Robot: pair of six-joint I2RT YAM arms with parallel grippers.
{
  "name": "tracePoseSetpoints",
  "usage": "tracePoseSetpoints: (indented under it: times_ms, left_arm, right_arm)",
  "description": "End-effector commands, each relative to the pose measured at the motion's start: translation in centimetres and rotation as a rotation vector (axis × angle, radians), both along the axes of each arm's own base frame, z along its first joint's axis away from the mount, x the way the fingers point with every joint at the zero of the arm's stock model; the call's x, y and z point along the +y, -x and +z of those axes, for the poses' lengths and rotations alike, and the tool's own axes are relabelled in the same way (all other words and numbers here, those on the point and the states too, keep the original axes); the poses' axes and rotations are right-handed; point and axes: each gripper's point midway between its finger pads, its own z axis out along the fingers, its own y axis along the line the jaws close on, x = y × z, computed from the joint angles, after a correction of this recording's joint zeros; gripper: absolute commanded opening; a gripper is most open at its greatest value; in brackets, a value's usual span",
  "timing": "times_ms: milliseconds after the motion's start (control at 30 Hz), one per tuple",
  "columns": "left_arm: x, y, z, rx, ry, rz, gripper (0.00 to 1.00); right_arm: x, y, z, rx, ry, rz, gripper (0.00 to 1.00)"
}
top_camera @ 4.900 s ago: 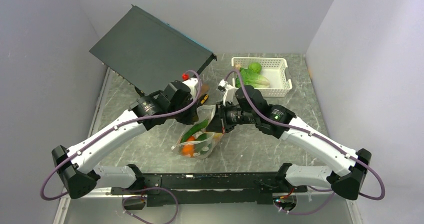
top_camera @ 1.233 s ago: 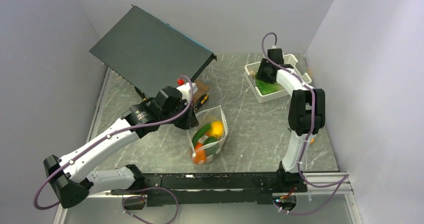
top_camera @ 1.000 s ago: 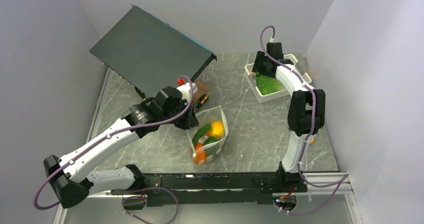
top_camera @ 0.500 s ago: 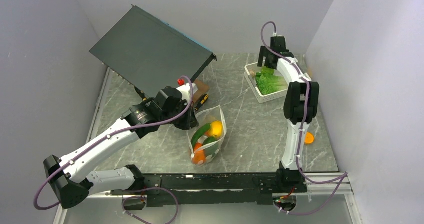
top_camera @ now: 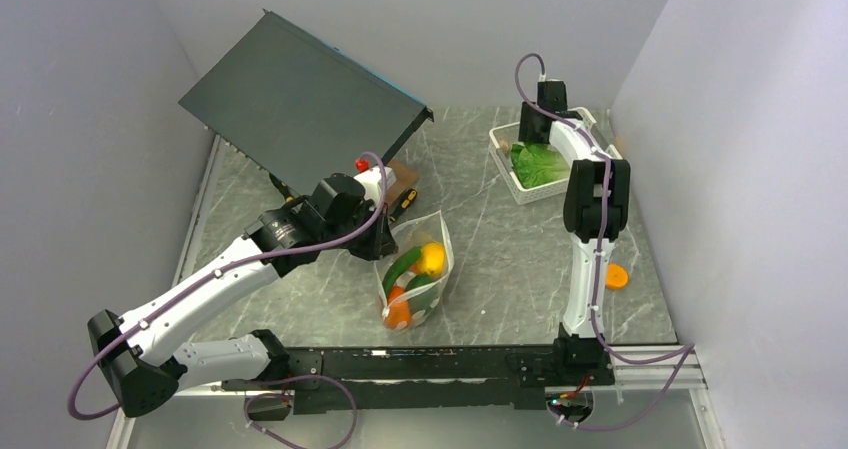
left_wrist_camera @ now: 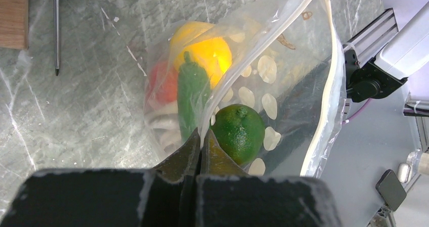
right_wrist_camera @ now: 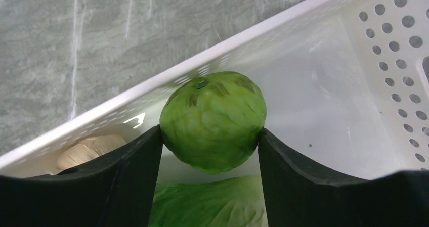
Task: Place the food in the zip-top bag and seal the zipper
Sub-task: Pick up the fake vegetable from the bin, then place the fake vegetable in the zipper food storage bag.
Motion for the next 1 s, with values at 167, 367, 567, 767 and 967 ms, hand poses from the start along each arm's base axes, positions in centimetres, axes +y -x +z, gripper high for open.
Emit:
tracePoseSetpoints:
  times_ms: [167, 367, 567, 767, 967]
  left_arm:
    - [-0.5, 0.0, 0.9, -0.016, 0.05, -0.01, 0.0]
    - [-1.1, -0.1, 0.9, -0.01, 0.1, 0.009, 0.0]
    - [-1.2, -0.4, 0.2, 0.014, 0.115, 0.05, 0.0]
    - [-1.2, -0.7, 0.3, 0.006, 0.107, 0.056, 0.0]
    - [-1.3, -0.9, 0.5, -0.005, 0.098, 0.05, 0.0]
  right_arm:
    - [0.5, -1.1, 5.5, -0.098, -0.03, 0.028, 0.34]
    - [0.6, 0.6, 13.2, -0.212, -0.036, 0.024, 0.24]
    - [1.2, 4.4, 19.1, -0.277, -0.088, 0.0, 0.17]
    - [8.2, 11.8, 20.7, -0.297, -0.395, 0.15, 0.14]
    - [14.8, 21.0, 24.5, -0.362, -0.559, 0.386, 0.13]
